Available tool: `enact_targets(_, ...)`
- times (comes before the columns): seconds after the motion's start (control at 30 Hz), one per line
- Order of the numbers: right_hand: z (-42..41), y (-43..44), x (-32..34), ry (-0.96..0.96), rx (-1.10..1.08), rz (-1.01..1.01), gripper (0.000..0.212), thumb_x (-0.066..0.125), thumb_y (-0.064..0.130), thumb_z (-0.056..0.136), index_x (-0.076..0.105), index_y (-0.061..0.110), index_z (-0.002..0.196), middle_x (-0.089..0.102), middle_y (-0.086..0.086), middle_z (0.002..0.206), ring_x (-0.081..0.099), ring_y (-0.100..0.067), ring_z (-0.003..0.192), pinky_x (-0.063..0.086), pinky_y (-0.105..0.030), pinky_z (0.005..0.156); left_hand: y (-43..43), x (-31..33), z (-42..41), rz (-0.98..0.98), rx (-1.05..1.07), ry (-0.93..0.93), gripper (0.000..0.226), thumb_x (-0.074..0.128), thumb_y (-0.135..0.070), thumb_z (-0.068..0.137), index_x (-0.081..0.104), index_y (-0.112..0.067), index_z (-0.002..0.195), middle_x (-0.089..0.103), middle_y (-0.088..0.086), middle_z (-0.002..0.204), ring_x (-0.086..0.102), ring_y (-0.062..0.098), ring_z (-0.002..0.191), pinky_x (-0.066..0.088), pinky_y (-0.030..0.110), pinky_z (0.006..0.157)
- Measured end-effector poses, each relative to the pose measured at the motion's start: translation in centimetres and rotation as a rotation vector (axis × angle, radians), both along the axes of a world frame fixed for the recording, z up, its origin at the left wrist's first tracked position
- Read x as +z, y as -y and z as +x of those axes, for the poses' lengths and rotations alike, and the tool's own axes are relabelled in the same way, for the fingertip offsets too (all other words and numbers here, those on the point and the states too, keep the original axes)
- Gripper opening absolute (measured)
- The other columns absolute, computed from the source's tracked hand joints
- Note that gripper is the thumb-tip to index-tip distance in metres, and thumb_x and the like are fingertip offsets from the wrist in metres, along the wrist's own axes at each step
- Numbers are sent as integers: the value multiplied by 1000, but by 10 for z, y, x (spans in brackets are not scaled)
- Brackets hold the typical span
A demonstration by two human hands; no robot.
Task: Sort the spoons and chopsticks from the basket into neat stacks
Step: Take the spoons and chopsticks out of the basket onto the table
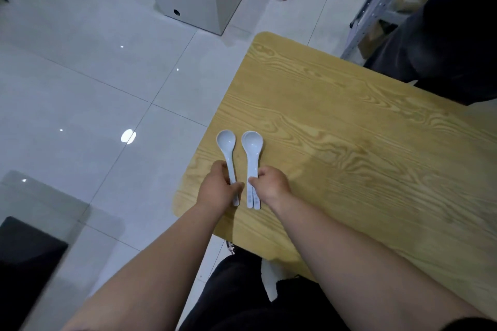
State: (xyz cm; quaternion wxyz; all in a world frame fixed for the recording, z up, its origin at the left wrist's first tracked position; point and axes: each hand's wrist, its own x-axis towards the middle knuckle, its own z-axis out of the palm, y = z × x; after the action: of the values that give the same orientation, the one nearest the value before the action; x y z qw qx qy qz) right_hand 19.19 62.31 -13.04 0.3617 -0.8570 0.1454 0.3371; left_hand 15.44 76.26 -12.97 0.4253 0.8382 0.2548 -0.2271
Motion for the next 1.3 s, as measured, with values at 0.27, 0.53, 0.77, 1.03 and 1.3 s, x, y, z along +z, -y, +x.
enact_targets(0.27,-13,-1,-3,155,-85,29,24,63,18,93,54,24,114,66,4,95,64,-17,84,47,-31,71,-2,-9,-1,161,-283,130,85,77,-29,82,30,-15,151,37,9,136,54,23,112,46,28,84)
enact_targets(0.53,-15,14,-4,210,-73,-26,33,59,22,98,51,30,129,63,3,107,62,-14,86,50,-34,75,0,-15,7,237,-468,206,78,73,-28,84,37,-15,151,36,11,147,40,34,125,38,38,104)
enact_targets(0.77,-13,13,-1,215,34,-8,42,57,28,99,49,23,140,49,-5,135,55,-21,115,49,-39,95,1,-14,3,262,-597,297,67,59,-31,76,53,-7,138,44,26,143,53,47,114,47,51,97)
enact_targets(1.03,-23,43,29,174,289,-62,51,53,28,97,44,22,147,52,-10,136,47,-27,129,38,-31,103,-5,5,7,357,-782,387,64,47,-31,79,54,-5,138,65,14,123,60,39,113,49,47,98)
enact_targets(1.3,-112,151,79,214,336,-165,45,49,33,101,49,20,144,52,-4,142,46,-24,131,42,-39,104,57,61,-43,161,-922,378,47,67,-34,87,60,-21,131,64,-4,121,61,18,110,48,30,88)
